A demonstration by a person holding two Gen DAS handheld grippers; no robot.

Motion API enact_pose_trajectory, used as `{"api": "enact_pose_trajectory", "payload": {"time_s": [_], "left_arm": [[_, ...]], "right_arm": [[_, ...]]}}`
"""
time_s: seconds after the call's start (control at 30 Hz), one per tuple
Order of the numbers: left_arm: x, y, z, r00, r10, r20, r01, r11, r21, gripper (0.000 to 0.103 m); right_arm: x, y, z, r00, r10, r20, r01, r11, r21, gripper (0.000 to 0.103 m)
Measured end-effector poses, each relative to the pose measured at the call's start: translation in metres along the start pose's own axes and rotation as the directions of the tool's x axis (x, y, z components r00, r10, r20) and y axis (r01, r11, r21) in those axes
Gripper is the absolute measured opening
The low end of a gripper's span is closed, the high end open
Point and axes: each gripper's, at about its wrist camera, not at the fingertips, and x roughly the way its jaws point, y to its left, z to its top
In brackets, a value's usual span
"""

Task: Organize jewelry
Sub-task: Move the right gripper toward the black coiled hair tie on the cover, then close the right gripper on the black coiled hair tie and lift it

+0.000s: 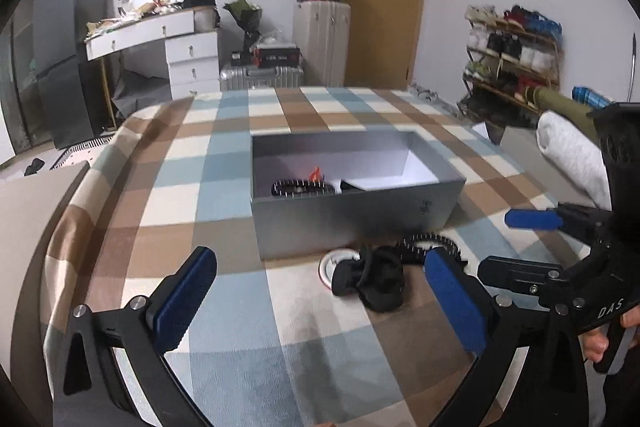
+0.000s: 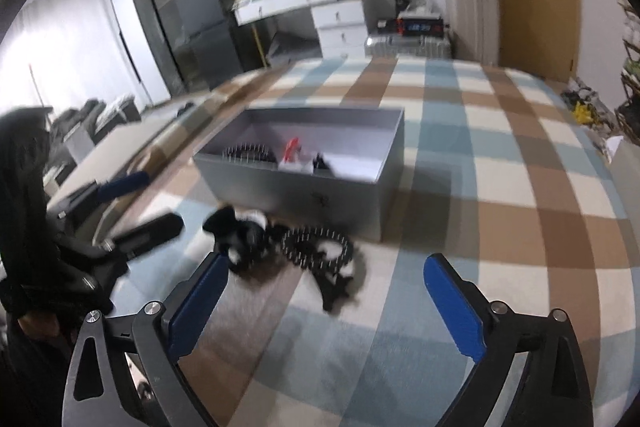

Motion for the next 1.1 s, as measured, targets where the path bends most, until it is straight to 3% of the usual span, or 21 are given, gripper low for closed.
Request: {"api": "enact_pose_trajectory", "payload": {"time_s": [0.23, 0.37, 0.63, 0.9, 0.97, 1.03, 1.1], "left_arm": [[0.012, -0.003, -0.009, 0.999, -0.013, -0.050, 0.013, 1.000, -0.001, 0.102], [0.012, -0.006, -0.013, 0.999, -0.009, -0.051, 0.009, 1.000, -0.007, 0.102], [0.015, -0.009, -0.015, 0.997, -0.023, -0.078, 0.023, 1.000, 0.001, 0.101], [0.018, -0.004, -0.015, 0.996, -0.033, -0.088, 0.031, 0.999, -0.026, 0.102], [0.018, -0.001, -0.015, 0.995, -0.042, -0.092, 0.038, 0.998, -0.045, 0.101], [0.019, 0.000, -0.015, 0.995, -0.046, -0.093, 0.041, 0.998, -0.054, 0.102], [0.018, 0.000, -0.015, 0.994, -0.051, -0.097, 0.045, 0.997, -0.056, 0.102]], "right_arm": [[0.014, -0.004, -0.008, 0.998, -0.062, -0.032, 0.062, 0.998, -0.005, 0.099], [0.019, -0.003, -0.011, 0.997, -0.058, -0.052, 0.058, 0.998, -0.012, 0.097], [0.029, 0.006, -0.017, 0.995, 0.012, -0.098, -0.015, 1.000, -0.027, 0.073], [0.032, 0.008, -0.018, 0.997, 0.023, -0.077, -0.025, 0.999, -0.025, 0.070], [0.031, 0.010, -0.019, 0.996, 0.042, -0.082, -0.044, 0.999, -0.029, 0.062], [0.030, 0.014, -0.019, 0.991, 0.087, -0.101, -0.092, 0.995, -0.046, 0.045], [0.029, 0.018, -0.020, 0.988, 0.106, -0.109, -0.113, 0.991, -0.064, 0.035]]}}
